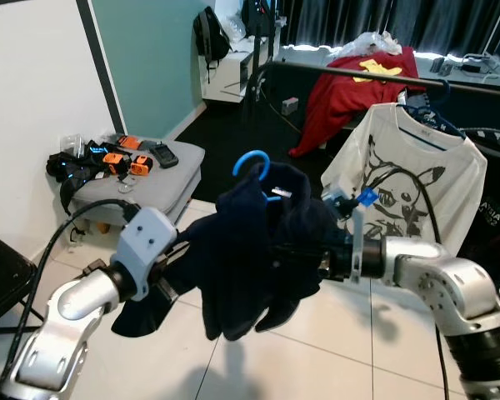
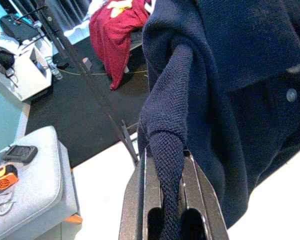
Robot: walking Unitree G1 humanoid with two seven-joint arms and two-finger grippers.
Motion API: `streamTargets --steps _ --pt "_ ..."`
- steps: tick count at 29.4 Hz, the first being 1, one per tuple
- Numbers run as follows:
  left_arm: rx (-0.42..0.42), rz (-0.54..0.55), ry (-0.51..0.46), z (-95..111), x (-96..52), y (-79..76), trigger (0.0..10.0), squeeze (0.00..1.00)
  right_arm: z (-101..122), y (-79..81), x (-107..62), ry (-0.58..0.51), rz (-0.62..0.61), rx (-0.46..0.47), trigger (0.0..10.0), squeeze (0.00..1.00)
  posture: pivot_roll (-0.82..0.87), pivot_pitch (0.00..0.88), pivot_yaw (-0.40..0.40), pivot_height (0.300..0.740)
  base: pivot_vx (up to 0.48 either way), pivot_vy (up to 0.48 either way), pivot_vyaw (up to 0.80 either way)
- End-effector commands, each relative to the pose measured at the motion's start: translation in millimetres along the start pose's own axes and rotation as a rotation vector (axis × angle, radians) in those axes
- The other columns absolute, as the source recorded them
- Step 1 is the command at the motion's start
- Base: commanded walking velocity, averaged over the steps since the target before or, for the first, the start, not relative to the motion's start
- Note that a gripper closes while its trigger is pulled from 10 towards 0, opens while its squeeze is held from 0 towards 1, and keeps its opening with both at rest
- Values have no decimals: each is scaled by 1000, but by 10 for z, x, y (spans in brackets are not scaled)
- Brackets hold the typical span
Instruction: Hang hanger
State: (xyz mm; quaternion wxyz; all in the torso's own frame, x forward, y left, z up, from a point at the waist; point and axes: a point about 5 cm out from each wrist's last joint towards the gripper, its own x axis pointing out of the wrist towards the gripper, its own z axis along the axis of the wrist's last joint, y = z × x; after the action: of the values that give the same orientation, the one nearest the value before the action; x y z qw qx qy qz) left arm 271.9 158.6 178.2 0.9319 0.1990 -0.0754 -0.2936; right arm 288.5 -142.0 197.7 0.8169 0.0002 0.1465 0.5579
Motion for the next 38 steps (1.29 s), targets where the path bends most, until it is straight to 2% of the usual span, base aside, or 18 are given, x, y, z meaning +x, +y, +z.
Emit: streamTargets --steps 1,3,6,8,9,12,13,15,16,17,20,22,23,28,29,31,35,38 --pt "2 13 -35 52 54 -20 10000 0 -56 96 91 19 55 -5 10000 0 -86 12 -14 740 0 0 0" --pt "0 -40 -66 85 17 -65 10000 0 -80 21 43 35 0 -20 10000 0 -84 16 -13 740 0 0 0" --pt "1 -56 -76 95 -6 -71 10000 0 -82 -10 16 40 -23 -26 10000 0 -84 19 -10 740 0 0 0" --pt "-21 -96 -95 105 -104 -48 10000 0 -63 -118 -128 43 -87 -36 10000 0 -84 18 -11 740 0 0 0" --pt "-21 -96 -95 105 -104 -48 10000 0 -63 -118 -128 43 -87 -36 10000 0 -84 18 -11 740 0 0 0" --pt "-23 -134 -92 73 -297 55 10000 0 17 -315 -485 63 -219 -71 10000 0 -87 16 -10 740 0 0 0" --pt "-23 -134 -92 73 -297 55 10000 0 17 -315 -485 63 -219 -71 10000 0 -87 16 -10 740 0 0 0" --pt "-48 -174 -106 75 -366 54 10000 0 73 -383 -639 64 -269 -90 10000 0 -88 14 -11 740 0 0 0" --pt "-48 -174 -106 75 -366 54 10000 0 73 -383 -639 64 -269 -90 10000 0 -88 14 -11 740 0 0 0" --pt "-69 -217 -123 87 -397 10 10000 0 105 -419 -713 68 -294 -106 10000 0 -88 11 -11 740 0 0 0" --pt "-89 -258 -144 106 -426 -39 10000 0 138 -463 -786 71 -325 -119 10000 0 -90 9 -12 740 0 0 0" --pt "-112 -288 -170 134 -437 -91 10000 0 158 -478 -815 76 -333 -130 10000 0 -90 7 -13 740 0 0 0" --pt "-135 -313 -198 161 -403 -178 10000 0 154 -432 -744 84 -287 -143 10000 0 -88 5 -14 740 0 0 0" --pt "-143 -315 -204 158 -356 -232 10000 0 140 -376 -653 80 -233 -148 10000 0 -87 3 -14 740 0 0 0" --pt "-149 -308 -184 112 -275 -320 10000 0 151 -323 -535 60 -182 -155 10000 0 -85 0 -15 740 0 0 0" --pt "-151 -312 -173 93 -252 -354 10000 0 157 -308 -499 54 -165 -160 10000 0 -85 0 -15 740 0 0 0" --pt "-116 -395 -93 -22 -287 -489 10000 0 199 -355 -521 53 -184 -174 10000 0 -86 6 -19 740 0 0 0" --pt "-110 -393 -61 -64 -313 -477 10000 0 206 -376 -557 57 -193 -178 10000 0 -86 7 -20 740 0 0 0"
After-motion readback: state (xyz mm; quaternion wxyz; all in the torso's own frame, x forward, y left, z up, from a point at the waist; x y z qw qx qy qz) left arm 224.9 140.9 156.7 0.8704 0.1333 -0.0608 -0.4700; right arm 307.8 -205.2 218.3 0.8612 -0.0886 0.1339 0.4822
